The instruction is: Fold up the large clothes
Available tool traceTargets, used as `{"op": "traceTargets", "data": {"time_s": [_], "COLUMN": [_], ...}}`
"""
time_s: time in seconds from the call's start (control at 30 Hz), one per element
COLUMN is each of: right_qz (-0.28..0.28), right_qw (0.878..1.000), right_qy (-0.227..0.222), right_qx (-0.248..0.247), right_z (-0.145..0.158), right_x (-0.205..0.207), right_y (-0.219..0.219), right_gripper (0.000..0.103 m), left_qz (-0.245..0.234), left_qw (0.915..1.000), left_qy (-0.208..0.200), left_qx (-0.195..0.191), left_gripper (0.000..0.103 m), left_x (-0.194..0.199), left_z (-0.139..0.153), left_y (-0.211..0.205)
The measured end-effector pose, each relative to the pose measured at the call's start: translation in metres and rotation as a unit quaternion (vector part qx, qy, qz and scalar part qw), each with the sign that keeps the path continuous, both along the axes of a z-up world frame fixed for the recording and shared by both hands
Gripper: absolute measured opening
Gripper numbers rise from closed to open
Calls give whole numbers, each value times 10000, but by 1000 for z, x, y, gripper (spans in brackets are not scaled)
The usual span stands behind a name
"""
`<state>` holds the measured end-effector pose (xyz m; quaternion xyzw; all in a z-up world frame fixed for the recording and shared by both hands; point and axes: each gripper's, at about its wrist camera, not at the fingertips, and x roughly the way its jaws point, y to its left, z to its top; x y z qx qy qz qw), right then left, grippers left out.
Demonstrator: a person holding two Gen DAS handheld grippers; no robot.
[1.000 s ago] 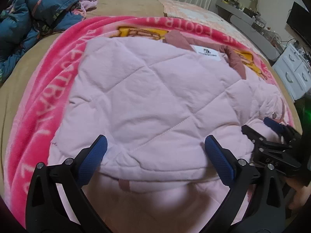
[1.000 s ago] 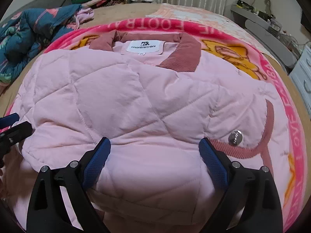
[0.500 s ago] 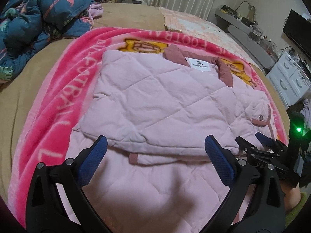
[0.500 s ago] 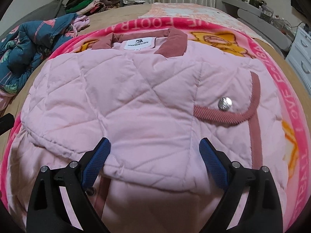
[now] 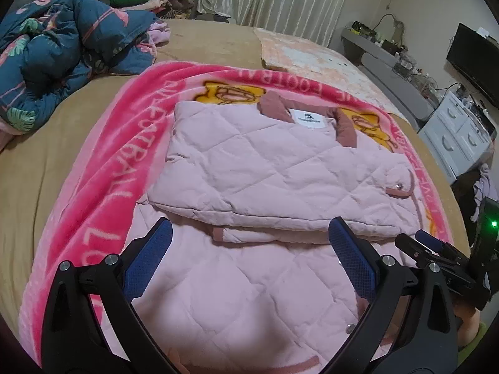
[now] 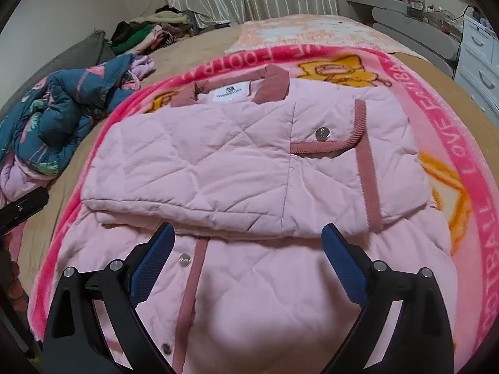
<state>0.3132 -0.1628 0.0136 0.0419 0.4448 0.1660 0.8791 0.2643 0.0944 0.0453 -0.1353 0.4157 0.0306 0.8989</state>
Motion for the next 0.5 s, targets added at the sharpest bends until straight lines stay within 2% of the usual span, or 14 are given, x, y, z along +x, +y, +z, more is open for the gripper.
{"op": "traceTargets", "data": {"time_s": [0.17, 0.4, 0.5], "right_qz": [9, 6, 68], "right_qw": [9997, 9975, 9969], "right_qy": [-188, -704, -784], "right_qx": [138, 40, 96], "right_z": [22, 54, 65], "right_x": [-16, -40, -49], "right_y": [-7, -8, -10], "right_gripper": [99, 99, 99], "left_qz": [-52, -122, -130], "left_qw": [9999, 9995, 9992], "left_qy": [-101, -284, -369], "left_qx": [7, -3, -5], "left_gripper": [94, 94, 94], "left_x": [-11, -31, -39], "left_z": [11, 28, 36], "left_y": [-7, -14, -15]}}
